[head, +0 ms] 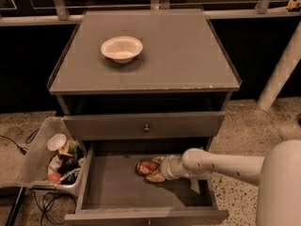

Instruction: Pick coke can from middle drawer and place on counter

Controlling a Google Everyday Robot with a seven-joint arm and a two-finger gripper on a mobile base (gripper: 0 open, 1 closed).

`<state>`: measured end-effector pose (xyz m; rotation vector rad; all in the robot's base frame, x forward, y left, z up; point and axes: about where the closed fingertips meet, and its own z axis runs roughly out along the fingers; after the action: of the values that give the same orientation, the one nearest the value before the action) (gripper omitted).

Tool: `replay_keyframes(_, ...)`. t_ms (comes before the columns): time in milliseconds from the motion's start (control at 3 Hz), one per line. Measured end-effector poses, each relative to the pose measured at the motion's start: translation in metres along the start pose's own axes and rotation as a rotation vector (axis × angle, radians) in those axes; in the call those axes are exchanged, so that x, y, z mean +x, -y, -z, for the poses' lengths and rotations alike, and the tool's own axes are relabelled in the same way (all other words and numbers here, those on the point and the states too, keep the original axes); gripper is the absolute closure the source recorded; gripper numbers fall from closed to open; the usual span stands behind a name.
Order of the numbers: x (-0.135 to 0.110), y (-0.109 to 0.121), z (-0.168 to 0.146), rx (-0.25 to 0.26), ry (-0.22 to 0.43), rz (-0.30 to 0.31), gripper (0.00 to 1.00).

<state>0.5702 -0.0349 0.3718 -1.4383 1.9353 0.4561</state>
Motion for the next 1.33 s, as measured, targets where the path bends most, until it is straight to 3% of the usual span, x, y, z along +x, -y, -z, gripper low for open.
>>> replay_keyframes(333, 0.001, 0.004, 0.026, 0.011, 0.035, -0.014, 0.88)
replay_keyframes(667, -0.009, 0.007, 0.077, 0.018, 0.098, -0.007, 1.00)
replay_keyframes(1333, -0.053, -0.004, 0.175, 0.005, 0.169, 0.086, 1.00)
